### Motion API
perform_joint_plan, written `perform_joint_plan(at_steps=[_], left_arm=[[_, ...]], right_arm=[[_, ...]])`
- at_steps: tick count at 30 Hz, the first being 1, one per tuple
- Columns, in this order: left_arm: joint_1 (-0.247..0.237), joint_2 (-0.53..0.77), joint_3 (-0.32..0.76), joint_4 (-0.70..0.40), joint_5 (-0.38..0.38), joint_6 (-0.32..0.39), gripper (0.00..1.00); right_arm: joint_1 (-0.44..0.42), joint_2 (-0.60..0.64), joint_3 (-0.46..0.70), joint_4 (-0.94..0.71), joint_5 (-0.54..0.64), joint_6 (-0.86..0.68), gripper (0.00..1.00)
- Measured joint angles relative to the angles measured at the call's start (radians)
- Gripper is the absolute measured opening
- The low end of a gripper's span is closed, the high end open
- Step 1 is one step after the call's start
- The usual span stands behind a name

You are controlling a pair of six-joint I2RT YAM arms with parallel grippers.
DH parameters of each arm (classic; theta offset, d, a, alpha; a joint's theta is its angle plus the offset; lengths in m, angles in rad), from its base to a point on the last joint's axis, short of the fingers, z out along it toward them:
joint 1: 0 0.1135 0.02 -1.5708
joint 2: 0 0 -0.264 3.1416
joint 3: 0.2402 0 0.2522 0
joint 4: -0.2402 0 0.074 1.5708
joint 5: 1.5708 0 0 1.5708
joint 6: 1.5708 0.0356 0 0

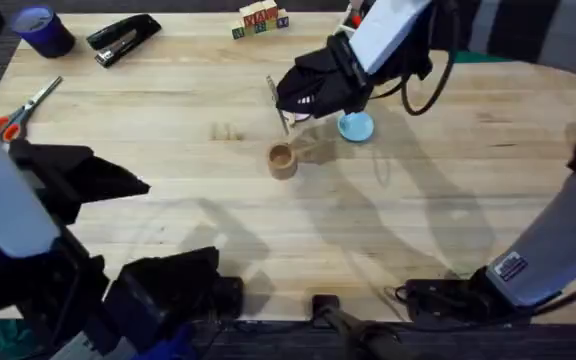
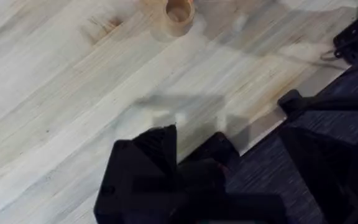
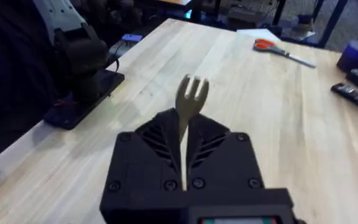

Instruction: Pick up a utensil and set it on the pink plate, then put the other utensil in the container.

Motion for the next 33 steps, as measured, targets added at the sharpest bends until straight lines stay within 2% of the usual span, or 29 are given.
perform_joint_plan(at_steps=[6, 18, 33], left_arm=[[0.000, 0.000, 0.000, 0.000, 0.000, 0.000, 0.994], [0.000, 0.000, 0.000, 0.000, 0.000, 0.000, 0.995], [0.000, 0.000, 0.000, 0.000, 0.000, 0.000, 0.995]], right_arm=[[0.006, 0.059, 0.000, -0.007, 0.000, -0.002, 0.033], [0.017, 0.064, 0.000, -0.021, 0.000, -0.008, 0.033], [0.021, 0.146, 0.000, -0.033, 0.001, -0.015, 0.033]])
